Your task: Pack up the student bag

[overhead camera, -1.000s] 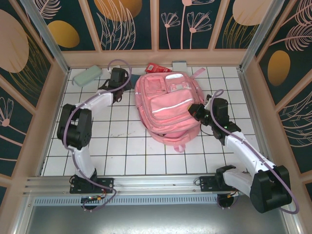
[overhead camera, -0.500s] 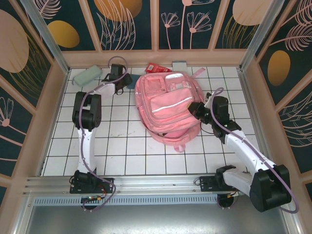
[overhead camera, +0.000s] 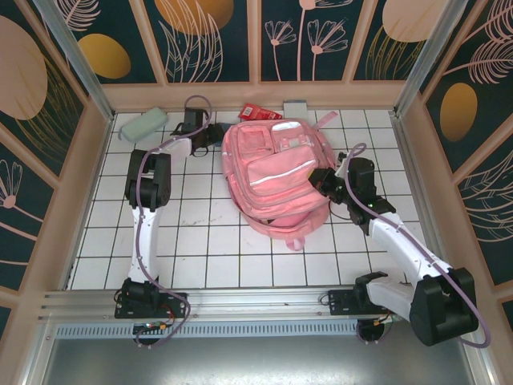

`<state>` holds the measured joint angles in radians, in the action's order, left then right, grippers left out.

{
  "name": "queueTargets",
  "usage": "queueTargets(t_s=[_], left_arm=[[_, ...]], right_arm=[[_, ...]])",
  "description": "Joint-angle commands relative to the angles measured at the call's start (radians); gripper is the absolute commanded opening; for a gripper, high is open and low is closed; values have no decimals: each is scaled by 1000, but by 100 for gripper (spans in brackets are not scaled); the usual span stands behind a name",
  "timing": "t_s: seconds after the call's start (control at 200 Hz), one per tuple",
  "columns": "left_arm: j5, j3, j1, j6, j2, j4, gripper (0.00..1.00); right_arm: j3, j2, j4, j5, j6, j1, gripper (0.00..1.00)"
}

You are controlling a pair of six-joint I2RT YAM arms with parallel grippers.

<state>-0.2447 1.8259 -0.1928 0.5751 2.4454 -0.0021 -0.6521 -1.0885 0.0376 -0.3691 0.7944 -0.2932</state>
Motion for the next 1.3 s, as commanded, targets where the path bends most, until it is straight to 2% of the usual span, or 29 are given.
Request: queueTargets(t_s=[0.0, 0.075, 0.12, 0.39, 0.651, 0.881, 1.001, 1.296], left_arm=[[-83, -1, -7, -30, 13, -17, 29], [-65, 6, -7, -40, 19, -40, 8], [-55, 2, -7, -43, 14, -43, 0], [45, -111, -5, -44, -122, 2, 0], [191, -354, -6, 7, -432, 102, 0], [164, -606, -18, 56, -694, 188, 0], [148, -712, -56, 43, -836, 201, 0], [146, -882, -250, -34, -1077, 173, 0]], right_arm=[[-38, -1, 65, -44, -4, 7, 0], [-37, -1, 65, -44, -1, 8, 0], [-35, 0, 64, -44, 2, 9, 0], [-38, 13, 52, -35, -3, 10, 0], [-67, 0, 59, -43, -19, 10, 0], [-150, -77, 99, -88, -37, 15, 0], [-207, -127, 123, -98, -44, 16, 0], [-308, -213, 142, -99, -36, 25, 0]])
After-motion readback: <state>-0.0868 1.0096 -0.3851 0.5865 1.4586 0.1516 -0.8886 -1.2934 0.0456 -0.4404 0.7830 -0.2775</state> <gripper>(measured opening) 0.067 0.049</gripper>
